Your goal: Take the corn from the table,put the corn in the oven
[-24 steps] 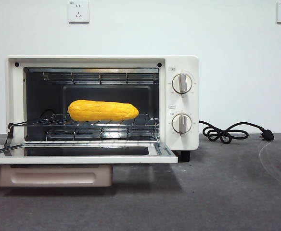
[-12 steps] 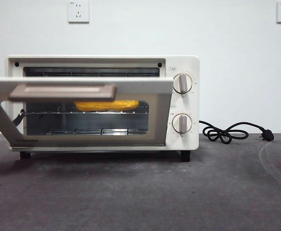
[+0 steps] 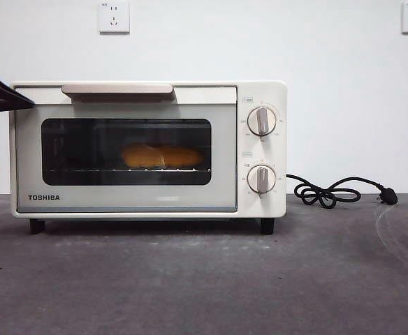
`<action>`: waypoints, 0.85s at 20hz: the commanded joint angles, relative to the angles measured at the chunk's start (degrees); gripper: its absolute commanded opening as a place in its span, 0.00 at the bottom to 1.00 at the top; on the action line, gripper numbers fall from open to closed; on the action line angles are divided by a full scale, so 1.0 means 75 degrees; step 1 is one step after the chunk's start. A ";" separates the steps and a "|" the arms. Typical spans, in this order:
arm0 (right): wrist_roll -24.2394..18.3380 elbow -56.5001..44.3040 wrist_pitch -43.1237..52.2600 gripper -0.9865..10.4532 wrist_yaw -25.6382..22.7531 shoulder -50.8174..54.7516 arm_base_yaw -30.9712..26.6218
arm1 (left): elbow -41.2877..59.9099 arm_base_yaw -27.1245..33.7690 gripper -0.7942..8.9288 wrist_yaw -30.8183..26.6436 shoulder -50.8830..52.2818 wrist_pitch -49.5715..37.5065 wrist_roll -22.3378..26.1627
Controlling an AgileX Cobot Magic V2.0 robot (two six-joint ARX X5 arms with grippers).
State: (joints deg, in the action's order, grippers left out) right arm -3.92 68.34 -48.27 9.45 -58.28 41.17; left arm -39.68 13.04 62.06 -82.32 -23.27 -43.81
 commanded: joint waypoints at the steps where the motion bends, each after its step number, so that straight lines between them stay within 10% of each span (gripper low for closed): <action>1: -0.0050 -0.0009 0.0032 0.08 0.0023 -0.0023 -0.0006 | 0.0020 -0.0227 0.07 0.0221 0.0201 0.0108 -0.0303; 17: -0.0082 -0.0009 0.0052 0.08 0.0017 -0.0067 -0.0006 | 0.0020 -0.0641 0.07 0.0154 0.4386 0.2600 0.0210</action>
State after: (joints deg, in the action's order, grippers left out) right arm -4.10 68.34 -48.16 9.45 -58.65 41.17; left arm -39.70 8.45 63.44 -52.05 -4.73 -44.23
